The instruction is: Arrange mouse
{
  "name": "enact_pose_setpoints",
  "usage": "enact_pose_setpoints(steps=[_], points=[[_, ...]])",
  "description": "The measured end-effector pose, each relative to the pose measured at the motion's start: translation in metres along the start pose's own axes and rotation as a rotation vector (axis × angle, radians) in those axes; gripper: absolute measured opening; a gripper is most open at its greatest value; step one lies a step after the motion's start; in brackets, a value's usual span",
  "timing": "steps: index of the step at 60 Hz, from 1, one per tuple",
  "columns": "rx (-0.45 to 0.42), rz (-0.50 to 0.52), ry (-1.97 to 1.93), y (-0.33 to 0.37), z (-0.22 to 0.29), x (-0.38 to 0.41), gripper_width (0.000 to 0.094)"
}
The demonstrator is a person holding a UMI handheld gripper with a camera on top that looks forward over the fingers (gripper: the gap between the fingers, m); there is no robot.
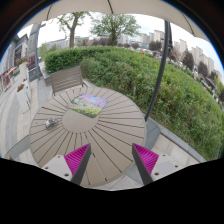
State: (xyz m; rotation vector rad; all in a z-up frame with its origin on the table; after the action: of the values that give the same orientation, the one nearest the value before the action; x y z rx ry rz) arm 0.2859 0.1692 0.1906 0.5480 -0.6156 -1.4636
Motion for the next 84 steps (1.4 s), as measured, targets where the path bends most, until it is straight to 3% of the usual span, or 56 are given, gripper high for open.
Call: enact_pose_setpoints(steps=[8,27,40,58,84], points=[[0.015,0.047,0.037,-0.014,0.0,0.037,0.0857],[-0.019,0.205,0.096,-0.077,-0.008,0.221,0.0854],[-0.049,0.224,0.101,-0.143,-0.018,0.306,0.0845],[-0.062,0.237,0.058,-0.24,-0.017,0.367,0.0849],[-0.059,0.187,0.056,-0.335,0.018,0.37,0.0857]])
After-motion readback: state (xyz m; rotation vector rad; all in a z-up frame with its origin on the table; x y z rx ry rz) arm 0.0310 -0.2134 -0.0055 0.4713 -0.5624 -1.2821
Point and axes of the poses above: the point between the fingertips, and its own axes, seen from behind it with the camera up: x to the left, z up, y backward, against the way the camera looks, the point moved 2 cm from there along y, backward, against the way the camera looks, and after that the axes turned 10 degrees about z, right-handed, at the moved point
